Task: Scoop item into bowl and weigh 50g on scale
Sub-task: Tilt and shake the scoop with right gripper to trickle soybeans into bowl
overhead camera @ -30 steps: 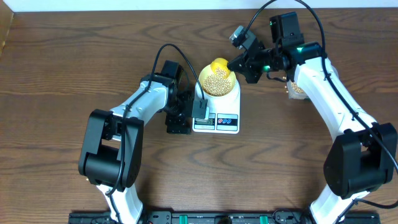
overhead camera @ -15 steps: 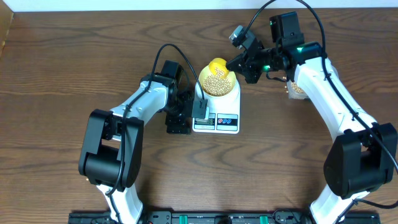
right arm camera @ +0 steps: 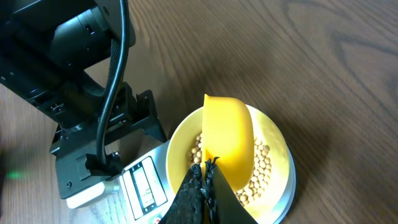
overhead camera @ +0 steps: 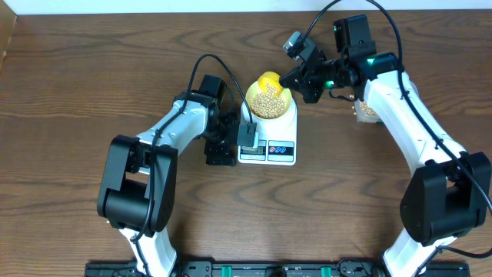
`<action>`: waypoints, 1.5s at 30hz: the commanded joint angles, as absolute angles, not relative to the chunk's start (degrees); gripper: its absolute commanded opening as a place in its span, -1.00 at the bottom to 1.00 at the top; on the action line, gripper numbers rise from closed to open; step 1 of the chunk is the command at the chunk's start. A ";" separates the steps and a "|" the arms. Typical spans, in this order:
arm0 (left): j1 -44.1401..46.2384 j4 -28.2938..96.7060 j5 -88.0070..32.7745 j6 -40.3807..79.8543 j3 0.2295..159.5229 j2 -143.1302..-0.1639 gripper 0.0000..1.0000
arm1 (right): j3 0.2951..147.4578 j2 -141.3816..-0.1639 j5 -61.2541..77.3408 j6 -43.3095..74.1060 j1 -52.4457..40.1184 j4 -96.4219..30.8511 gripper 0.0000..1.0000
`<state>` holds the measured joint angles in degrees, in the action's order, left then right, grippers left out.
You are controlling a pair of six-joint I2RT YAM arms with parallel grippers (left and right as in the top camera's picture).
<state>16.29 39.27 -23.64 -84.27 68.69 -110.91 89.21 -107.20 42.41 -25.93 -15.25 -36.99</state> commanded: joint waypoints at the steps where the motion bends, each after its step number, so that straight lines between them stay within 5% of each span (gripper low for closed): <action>1: 16.80 39.59 -24.80 -85.06 68.03 -111.57 0.96 | 90.21 -106.30 41.76 -25.34 -15.46 -36.86 -0.98; 22: 16.80 39.59 -24.80 -85.06 68.03 -111.59 0.96 | 90.21 -106.30 44.29 -37.85 -16.60 -41.47 -0.98; 45: 16.80 39.59 -24.80 -85.06 68.03 -111.57 0.96 | 90.21 -106.32 43.62 -33.28 -16.78 -39.83 -0.97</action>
<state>16.29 39.27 -23.62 -84.27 68.69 -110.91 89.27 -107.20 42.04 -33.67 -16.36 -39.83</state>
